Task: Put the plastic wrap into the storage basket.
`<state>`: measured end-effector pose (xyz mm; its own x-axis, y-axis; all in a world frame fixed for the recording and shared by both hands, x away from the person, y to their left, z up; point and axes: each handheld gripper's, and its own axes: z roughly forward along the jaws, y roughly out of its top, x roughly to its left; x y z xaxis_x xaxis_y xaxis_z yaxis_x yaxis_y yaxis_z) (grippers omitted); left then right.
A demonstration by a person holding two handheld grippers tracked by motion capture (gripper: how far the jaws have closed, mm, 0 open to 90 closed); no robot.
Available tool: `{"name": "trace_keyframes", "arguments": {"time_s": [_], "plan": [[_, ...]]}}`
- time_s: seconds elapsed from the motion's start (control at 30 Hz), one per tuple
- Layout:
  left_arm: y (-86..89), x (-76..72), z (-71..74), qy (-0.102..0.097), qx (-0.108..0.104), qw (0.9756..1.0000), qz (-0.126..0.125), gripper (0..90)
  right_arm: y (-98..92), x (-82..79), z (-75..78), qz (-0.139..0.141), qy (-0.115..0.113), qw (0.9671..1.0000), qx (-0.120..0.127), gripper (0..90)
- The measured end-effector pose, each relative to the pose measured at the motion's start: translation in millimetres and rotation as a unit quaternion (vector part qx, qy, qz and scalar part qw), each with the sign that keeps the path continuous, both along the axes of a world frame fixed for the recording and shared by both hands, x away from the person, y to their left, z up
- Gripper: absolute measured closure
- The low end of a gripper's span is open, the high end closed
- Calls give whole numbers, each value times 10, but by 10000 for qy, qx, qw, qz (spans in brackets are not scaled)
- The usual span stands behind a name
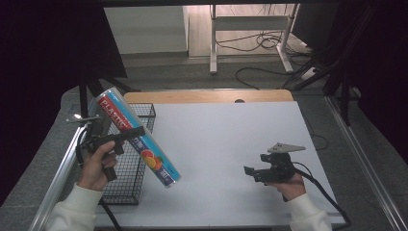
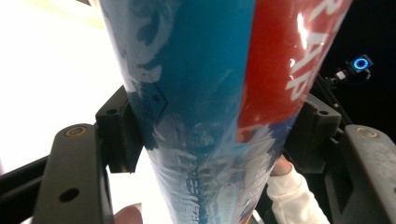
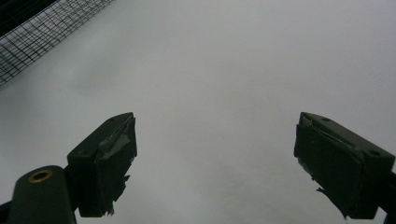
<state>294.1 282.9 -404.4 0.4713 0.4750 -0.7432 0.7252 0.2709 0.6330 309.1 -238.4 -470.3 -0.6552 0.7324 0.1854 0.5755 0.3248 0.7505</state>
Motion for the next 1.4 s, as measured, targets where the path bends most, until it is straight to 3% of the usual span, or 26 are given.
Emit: {"name": "trace_keyframes", "arguments": {"time_s": [0.57, 0.77, 0.93, 1.3, 1.4], "plan": [[637, -110, 81, 153, 242, 9983, 507, 318, -15, 16, -31, -9, 55, 10000, 29, 133], [815, -125, 76, 258, 218, 9983, 478, 318, -21, 14, -30, -18, 53, 10000, 22, 134], [938, -130, 95, 322, 453, 9970, 544, 318, -29, 23, -45, -23, 62, 10000, 15, 134], [1175, -86, 128, 472, 742, 9949, 484, 318, -29, 35, -71, 21, 121, 9999, 1, 134], [1197, -78, 117, 493, 920, 9934, 479, 318, -30, 38, -77, 25, 123, 9999, 7, 134]]}}
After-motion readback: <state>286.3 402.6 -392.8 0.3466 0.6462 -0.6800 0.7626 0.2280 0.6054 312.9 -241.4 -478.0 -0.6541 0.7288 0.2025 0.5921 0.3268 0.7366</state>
